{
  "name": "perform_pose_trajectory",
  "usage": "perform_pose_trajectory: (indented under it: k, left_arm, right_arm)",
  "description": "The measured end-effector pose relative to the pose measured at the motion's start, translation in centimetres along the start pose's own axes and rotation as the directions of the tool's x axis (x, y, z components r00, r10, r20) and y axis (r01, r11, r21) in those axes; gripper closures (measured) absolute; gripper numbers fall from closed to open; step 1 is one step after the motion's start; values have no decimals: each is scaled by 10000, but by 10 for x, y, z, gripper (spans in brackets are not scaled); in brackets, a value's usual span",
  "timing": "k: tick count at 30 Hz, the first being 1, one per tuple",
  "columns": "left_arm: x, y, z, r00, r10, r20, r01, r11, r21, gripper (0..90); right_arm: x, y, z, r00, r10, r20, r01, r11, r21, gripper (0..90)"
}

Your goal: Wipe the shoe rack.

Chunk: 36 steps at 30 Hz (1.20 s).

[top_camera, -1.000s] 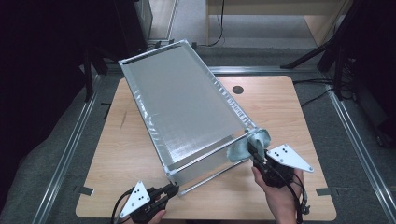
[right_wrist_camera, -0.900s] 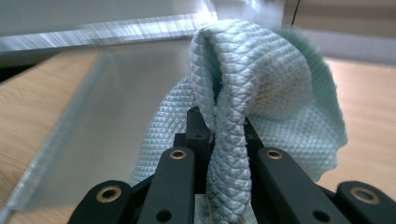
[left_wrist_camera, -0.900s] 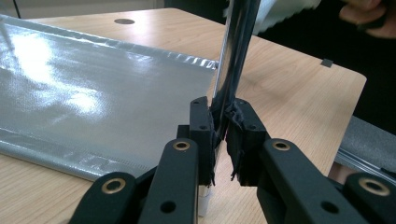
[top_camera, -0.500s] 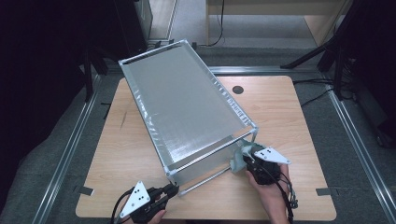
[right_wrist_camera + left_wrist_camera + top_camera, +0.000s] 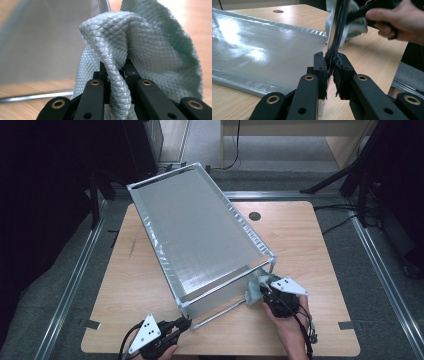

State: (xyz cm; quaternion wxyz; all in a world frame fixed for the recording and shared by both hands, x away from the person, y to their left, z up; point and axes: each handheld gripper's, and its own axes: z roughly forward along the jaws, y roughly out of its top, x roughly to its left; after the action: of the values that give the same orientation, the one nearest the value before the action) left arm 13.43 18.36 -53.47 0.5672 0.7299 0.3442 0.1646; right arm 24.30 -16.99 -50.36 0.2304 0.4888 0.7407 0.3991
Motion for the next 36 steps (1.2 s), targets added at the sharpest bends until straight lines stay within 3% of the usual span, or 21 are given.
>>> perform_pose_trajectory:
  k: [5,9,11,14,17,19,21,24,28,33,34,36]
  left_arm:
    - [0,0,0,10000,3,-6,-3,10000,-16,807]
    - [0,0,0,10000,15,-24,-15,10000,-25,808]
    - [0,0,0,10000,10,-20,-10,10000,-34,808]
    - [0,-1,0,10000,12,-20,-12,10000,-33,808]
    - [0,0,1,10000,-35,-17,35,10000,-10,807]
    - [0,0,1,10000,-38,29,38,10000,-13,806]
    - [-1,0,2,10000,-48,27,48,10000,-13,806]
    - [0,0,4,9999,-33,95,34,10000,-26,806]
    - [-4,1,9,9998,36,213,-35,10000,-44,806]
    - [-16,1,17,9979,225,610,-226,9997,16,807]
    - [-18,2,19,9974,256,676,-259,9997,31,807]
    - [-21,2,20,9970,278,720,-281,9996,19,807]
  right_arm:
    - [4,21,-26,10000,-12,24,14,9935,-1136,818]
    - [9,33,-45,10000,-11,-15,8,9792,-2027,821]
    - [16,34,-46,9997,27,-231,-77,9753,-2205,821]
    - [30,28,-31,9979,-544,-347,471,9814,-1859,815]
    - [39,12,6,9923,-1160,-433,1118,9897,-889,815]
    - [38,4,23,9906,-1311,-395,1294,9906,-442,815]
    - [39,-6,42,9882,-1502,-301,1508,9884,162,814]
    - [43,-20,59,9792,-2027,-55,2022,9743,990,809]
    - [36,-21,55,9745,-2211,372,2155,9696,1161,823]
    - [17,-26,39,9780,-2014,550,1923,9715,1387,806]
    - [15,-26,36,9794,-1944,553,1850,9724,1421,772]
    - [13,-23,20,9834,-1699,642,1629,9813,1029,612]
